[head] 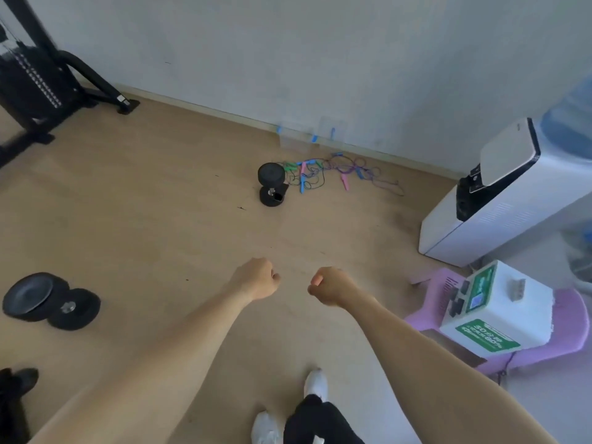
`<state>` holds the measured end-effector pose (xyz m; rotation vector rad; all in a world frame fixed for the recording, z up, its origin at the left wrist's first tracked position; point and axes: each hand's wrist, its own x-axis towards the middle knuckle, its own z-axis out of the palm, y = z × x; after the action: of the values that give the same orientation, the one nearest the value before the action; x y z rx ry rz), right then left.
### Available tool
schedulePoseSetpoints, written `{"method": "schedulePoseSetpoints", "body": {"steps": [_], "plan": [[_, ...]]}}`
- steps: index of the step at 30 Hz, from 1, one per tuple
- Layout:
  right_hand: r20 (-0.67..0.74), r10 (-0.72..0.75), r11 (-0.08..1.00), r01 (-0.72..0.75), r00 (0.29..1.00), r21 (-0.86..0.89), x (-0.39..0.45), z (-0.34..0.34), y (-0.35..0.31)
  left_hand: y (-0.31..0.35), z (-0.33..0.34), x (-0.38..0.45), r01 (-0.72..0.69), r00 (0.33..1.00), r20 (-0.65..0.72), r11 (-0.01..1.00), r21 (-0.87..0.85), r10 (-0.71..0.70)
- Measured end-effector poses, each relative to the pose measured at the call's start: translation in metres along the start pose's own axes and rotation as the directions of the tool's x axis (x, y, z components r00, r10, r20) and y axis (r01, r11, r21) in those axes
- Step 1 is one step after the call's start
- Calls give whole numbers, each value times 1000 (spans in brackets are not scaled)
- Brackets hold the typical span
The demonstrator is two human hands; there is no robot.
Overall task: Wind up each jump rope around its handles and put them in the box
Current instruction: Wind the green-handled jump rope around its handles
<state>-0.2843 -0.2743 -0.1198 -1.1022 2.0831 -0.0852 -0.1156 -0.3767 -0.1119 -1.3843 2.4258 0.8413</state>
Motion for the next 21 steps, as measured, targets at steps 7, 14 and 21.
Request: {"method": "schedulePoseSetpoints", "body": {"steps": [7, 14, 21], "plan": [[57, -9, 1000, 8, 998, 27, 131, -64, -1, 20, -30, 123, 49, 998, 35, 999, -19, -49], [148, -57, 998, 56, 987, 10, 247, -149, -17, 51, -75, 232, 136, 991, 27, 984, -113, -134], [200, -23, 996, 6, 979, 85, 367, -196, -35, 49, -110, 366, 185, 979, 127, 951, -248, -157]]}}
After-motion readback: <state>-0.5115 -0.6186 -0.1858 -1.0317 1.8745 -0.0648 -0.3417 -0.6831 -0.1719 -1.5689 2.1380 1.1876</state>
